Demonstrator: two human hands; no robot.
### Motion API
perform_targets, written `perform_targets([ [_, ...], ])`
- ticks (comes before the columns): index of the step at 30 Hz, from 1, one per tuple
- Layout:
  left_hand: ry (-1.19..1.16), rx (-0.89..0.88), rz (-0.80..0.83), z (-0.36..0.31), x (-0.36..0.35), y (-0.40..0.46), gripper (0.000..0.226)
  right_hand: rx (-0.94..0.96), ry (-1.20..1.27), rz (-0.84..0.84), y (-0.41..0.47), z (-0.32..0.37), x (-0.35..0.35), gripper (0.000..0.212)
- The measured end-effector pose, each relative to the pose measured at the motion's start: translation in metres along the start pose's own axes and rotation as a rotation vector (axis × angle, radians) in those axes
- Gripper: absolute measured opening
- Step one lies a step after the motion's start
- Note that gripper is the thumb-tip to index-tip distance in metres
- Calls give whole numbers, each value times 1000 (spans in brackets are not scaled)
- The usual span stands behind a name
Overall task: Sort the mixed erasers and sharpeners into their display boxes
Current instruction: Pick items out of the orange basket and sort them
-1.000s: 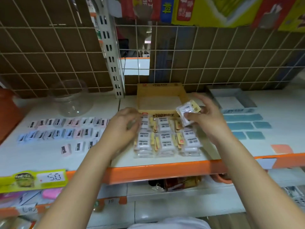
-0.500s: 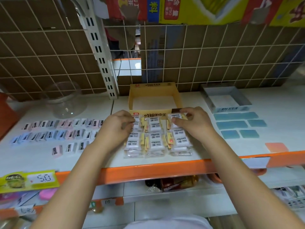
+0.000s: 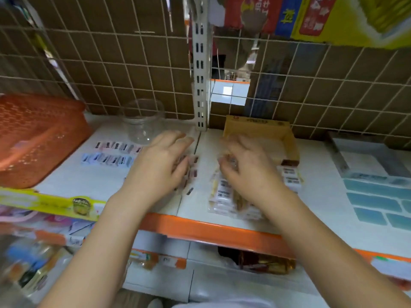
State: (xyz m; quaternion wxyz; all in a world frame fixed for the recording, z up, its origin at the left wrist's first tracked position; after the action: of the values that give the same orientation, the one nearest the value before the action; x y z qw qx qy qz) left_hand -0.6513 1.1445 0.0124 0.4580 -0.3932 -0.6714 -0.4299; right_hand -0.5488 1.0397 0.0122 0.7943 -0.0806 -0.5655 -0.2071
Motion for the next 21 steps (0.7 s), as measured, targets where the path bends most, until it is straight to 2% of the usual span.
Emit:
perform_targets([
  [11,117,252,-121,140,58,-99,42,265,-1,94,84,146,-66,48],
  [18,143,348,-184,248,95,-152,44,374,69,51,138,232,-97,38],
  [21,112,388,-170,294,105,-165,49,397,72,139,167,264,-113,40],
])
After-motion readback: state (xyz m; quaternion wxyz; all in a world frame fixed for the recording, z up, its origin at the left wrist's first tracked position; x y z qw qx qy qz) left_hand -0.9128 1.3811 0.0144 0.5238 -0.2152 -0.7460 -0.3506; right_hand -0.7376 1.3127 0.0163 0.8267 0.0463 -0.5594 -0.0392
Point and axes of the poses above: each hand's wrist, its own y-axis towards the middle knuckle, its own x-axis out of the back of the hand, z = x × y, the point moved 7 cm from there along y, towards the middle knuckle, and after that the axes turned 12 degrees about z, right-handed, at the moved point
